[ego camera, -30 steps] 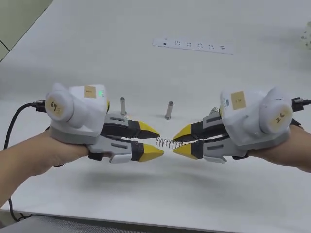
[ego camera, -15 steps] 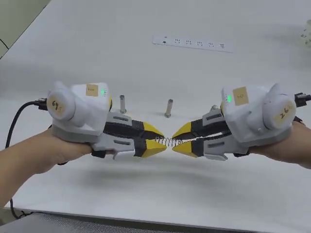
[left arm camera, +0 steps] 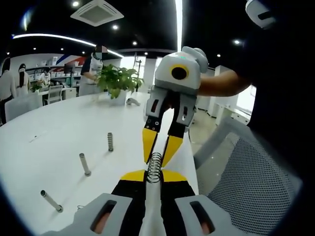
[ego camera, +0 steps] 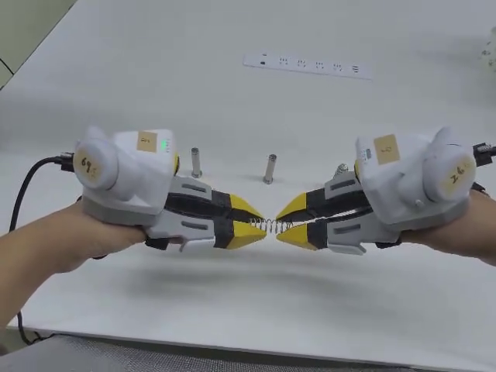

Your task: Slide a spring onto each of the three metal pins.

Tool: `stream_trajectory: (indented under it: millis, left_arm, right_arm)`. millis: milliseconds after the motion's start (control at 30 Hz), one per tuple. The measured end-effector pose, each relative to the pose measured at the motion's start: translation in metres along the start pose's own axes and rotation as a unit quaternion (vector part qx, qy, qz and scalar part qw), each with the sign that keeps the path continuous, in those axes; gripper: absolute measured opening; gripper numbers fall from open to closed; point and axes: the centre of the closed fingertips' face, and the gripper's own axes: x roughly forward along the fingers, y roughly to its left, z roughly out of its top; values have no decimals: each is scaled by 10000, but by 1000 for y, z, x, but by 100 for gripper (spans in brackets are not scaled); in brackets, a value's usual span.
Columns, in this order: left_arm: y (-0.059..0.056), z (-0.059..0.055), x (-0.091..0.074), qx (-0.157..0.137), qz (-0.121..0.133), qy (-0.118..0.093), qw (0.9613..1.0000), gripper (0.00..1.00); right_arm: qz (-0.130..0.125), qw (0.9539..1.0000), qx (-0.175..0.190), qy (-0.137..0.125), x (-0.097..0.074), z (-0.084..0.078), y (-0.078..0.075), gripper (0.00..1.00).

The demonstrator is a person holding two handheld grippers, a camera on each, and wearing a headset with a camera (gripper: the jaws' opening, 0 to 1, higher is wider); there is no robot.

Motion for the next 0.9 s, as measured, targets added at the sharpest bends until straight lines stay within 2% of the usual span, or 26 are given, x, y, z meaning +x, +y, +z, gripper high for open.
stream_trajectory:
  millis: [467,900]
  left_arm:
    - [-2,-1,1,-21,-73,29,10000,2]
    - [1,-1,4,-40,-42,33,10000,2]
  right_arm:
    - [18,10000,79,53,-1,-7,2,10]
    - [-138,9998,117,33,-3,-9,-1,8]
